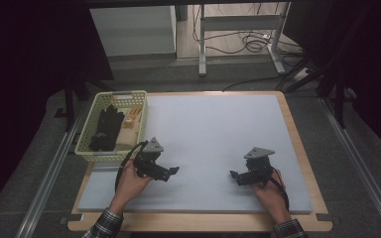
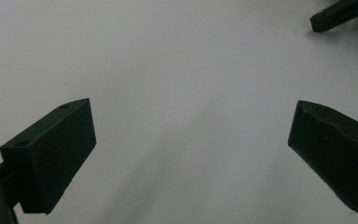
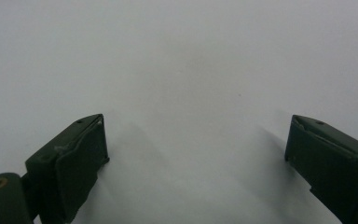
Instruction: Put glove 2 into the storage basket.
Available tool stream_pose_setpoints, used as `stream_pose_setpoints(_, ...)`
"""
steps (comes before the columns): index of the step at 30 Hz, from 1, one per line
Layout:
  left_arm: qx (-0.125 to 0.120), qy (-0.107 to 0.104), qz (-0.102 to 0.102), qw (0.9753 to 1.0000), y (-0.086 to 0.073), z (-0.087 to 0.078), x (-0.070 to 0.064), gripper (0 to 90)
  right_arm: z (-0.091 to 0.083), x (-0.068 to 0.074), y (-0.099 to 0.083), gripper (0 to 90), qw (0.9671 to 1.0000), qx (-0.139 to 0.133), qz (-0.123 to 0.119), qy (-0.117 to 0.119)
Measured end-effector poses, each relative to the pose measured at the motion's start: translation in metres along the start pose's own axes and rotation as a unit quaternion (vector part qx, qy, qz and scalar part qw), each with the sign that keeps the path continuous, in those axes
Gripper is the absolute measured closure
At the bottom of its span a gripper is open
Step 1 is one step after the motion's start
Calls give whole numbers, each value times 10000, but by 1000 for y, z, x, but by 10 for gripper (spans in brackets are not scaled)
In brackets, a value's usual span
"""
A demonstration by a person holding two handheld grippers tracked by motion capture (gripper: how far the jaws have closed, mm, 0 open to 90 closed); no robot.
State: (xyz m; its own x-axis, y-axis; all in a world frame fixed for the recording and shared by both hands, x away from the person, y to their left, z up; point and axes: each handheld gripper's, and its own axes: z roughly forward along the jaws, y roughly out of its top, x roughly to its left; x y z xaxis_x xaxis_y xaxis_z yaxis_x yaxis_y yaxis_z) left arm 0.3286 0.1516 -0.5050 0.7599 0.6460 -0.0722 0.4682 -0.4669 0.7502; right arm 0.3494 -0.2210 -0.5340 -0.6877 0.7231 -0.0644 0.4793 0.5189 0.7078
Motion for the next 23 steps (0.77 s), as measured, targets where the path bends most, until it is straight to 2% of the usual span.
stream_pose_setpoints(6,102,-151,7,9998,-17,10,-3,0,0,0,0,54,10000,-1,0,1)
stream_pose_setpoints(14,419,50,37,9991,-39,24,-6,0,0,0,0,53,10000,-1,1,0)
stream_pose_setpoints(16,463,146,148,9987,-38,24,-9,0,0,0,0,54,10000,0,4,2)
stream_pose_setpoints(23,464,141,116,9988,-39,24,-8,0,0,-1,-1,54,10000,-7,31,20)
